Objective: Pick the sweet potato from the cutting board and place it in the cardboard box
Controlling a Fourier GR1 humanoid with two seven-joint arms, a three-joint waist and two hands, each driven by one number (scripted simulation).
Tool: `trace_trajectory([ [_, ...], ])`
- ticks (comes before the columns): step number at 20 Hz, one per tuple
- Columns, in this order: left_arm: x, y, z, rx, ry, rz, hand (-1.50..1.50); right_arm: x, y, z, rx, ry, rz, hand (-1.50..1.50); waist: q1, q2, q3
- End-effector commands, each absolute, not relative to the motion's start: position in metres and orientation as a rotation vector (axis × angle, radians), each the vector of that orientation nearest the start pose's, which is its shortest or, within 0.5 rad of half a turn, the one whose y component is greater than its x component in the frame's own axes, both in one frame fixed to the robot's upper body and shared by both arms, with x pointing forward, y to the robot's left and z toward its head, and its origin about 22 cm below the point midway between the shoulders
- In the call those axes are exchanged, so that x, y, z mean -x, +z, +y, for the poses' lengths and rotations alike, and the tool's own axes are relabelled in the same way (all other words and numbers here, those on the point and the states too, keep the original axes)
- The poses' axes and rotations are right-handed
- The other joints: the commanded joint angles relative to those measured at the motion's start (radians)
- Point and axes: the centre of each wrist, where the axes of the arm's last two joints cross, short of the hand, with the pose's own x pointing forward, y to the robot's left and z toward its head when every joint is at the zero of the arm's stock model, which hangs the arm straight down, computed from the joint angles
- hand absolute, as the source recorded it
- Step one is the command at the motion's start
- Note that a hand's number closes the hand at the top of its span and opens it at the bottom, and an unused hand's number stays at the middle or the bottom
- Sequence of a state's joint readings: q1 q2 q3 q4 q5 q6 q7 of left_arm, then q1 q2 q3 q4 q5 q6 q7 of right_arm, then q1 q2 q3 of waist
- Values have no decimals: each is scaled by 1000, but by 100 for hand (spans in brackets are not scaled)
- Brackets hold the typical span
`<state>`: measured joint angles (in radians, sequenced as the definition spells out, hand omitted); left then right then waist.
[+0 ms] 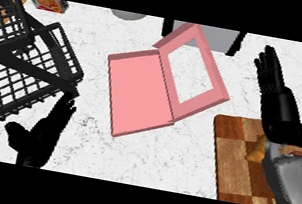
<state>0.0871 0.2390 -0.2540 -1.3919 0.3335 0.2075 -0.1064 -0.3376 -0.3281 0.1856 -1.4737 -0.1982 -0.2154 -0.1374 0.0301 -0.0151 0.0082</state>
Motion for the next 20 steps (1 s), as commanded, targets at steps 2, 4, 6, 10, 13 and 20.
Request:
trace_trajectory([
  [2,-206,-44,262,-164,9,-1404,0,-313,102,-276,166,18,-1948,-150,-36,11,-7],
  [4,-234,-18,283,-289,-56,-1468,0,-317,101,-308,281,-119,-1977,-150,-50,14,-5],
  [6,-225,-6,319,-446,-138,-1502,0,-309,108,-349,417,-270,-1975,-150,-67,8,-1],
  [10,-217,-17,300,-385,-123,-1439,0,-271,27,-385,871,-421,-1555,-150,-86,16,-3],
  [13,-230,-6,299,-394,-152,-1446,0,-253,9,-379,877,-544,-1632,-150,-71,13,-5],
  [20,-237,6,303,-390,-193,-1448,0,-215,20,-428,971,-19,-1406,-150,-45,16,-11],
])
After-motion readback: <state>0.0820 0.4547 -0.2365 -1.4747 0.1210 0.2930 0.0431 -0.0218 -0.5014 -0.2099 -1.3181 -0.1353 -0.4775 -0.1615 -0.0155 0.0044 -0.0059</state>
